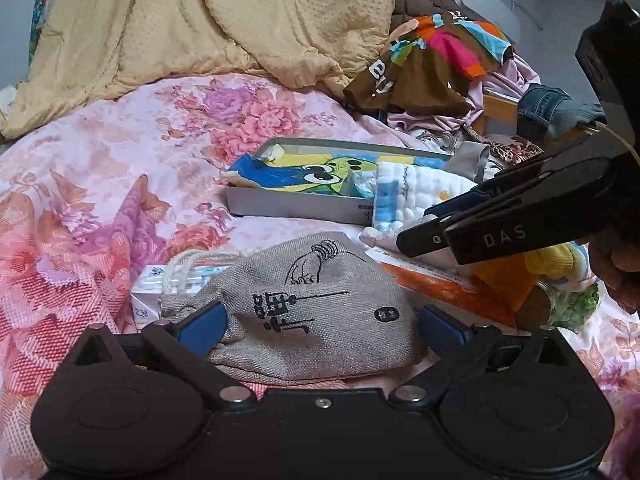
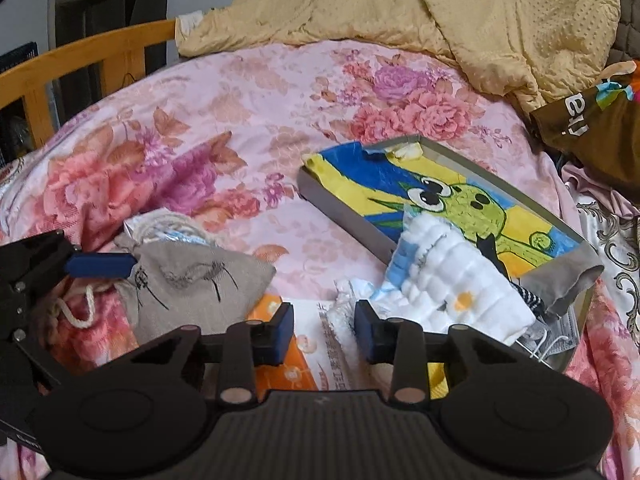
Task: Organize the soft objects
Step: 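Grasp the grey drawstring pouch with the left tool while the right tool grasps a thin white item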
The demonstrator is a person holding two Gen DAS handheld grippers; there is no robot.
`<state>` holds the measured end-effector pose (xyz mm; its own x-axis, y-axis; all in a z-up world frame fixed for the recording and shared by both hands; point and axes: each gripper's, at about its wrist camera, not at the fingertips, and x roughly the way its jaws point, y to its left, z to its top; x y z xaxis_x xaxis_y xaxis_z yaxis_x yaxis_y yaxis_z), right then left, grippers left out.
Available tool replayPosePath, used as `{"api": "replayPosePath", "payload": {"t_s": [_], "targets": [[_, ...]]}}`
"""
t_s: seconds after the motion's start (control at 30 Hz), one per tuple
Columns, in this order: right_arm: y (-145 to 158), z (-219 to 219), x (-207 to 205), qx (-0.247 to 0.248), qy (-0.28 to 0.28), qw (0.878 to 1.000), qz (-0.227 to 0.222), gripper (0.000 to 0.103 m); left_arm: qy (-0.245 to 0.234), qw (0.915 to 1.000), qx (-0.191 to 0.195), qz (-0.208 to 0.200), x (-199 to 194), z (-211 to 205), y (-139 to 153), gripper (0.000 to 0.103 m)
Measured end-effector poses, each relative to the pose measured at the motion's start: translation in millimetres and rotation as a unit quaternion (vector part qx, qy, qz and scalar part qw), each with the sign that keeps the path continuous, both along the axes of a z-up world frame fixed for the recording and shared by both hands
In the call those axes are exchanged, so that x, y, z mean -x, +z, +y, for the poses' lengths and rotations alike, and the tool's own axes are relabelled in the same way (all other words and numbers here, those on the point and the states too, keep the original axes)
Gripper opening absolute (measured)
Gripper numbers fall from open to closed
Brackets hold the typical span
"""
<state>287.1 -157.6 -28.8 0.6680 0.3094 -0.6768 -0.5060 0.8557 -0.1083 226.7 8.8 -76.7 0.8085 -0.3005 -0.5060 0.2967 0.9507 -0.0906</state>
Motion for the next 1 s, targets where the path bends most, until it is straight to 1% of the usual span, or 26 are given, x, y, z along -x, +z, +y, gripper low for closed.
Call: {"api": "replayPosePath", "payload": {"t_s": [0.1,0.13,0.2,0.23,0.27,0.3,0.37,0.4,0.47,0.57,0.63,0.7,0.8,0.93,1.0], "targets": [[-0.3,-1.8,-0.1,0.001,-0.004,1.000,-0.001,0.031,0.005,1.0000,-0.005,-0.001,-1.3,-1.0,-0.5,0.090],[-0.4,-2.0,0.2,0.004,-0.005,1.000,-0.002,0.029,0.008,0.9999,-0.007,-0.001,-1.7,-1.0,-0.7,0.084],[-1.0,-1.4,-0.1,0.012,-0.007,1.000,-0.005,0.026,0.012,0.9999,-0.004,0.002,-3.6,0.9,-1.2,0.067],[-1.7,-0.8,0.2,0.020,-0.008,1.000,-0.008,0.023,0.014,0.9999,0.001,0.008,-5.5,2.7,-1.8,0.054],[-3.1,0.3,0.3,0.029,-0.009,1.000,-0.009,0.021,0.018,0.9997,0.005,0.016,-7.9,4.7,-2.9,0.048],[-4.5,1.2,0.9,0.038,-0.009,0.999,-0.012,0.019,0.020,0.9995,0.011,0.020,-9.1,6.5,-3.5,0.046],[-6.2,4.5,3.5,0.054,-0.008,0.998,-0.019,0.016,0.026,0.9992,0.018,0.027,-10.6,8.5,-4.1,0.037],[-6.2,6.0,4.8,0.061,-0.007,0.998,-0.022,0.015,0.028,0.9991,0.017,0.028,-10.8,8.9,-4.0,0.035],[-6.3,9.7,7.7,0.076,-0.005,0.997,-0.030,0.013,0.034,0.9986,0.025,0.032,-11.6,10.9,-3.3,0.027],[-4.7,13.9,11.3,0.092,-0.001,0.995,-0.039,0.013,0.047,0.9963,0.056,0.046,-14.1,18.0,-0.5,0.019],[-0.3,13.1,13.8,0.087,-0.001,0.995,-0.044,0.012,0.053,0.9939,0.081,0.053,-14.7,22.4,2.6,0.017],[6.7,10.3,16.1,0.070,-0.004,0.996,-0.048,0.012,0.055,0.9920,0.100,0.054,-13.9,24.5,6.6,0.016],[18.4,4.9,20.3,0.046,-0.005,0.997,-0.060,0.011,0.055,0.9909,0.114,0.046,-10.5,23.9,14.0,0.015],[34.4,-4.3,30.7,-0.005,0.001,0.998,-0.070,0.011,0.054,0.9891,0.134,0.027,-1.4,23.9,25.5,0.014],[43.7,-13.5,35.4,-0.043,0.007,0.996,-0.077,0.011,0.053,0.9877,0.146,0.014,3.7,24.1,33.0,0.014]]}}
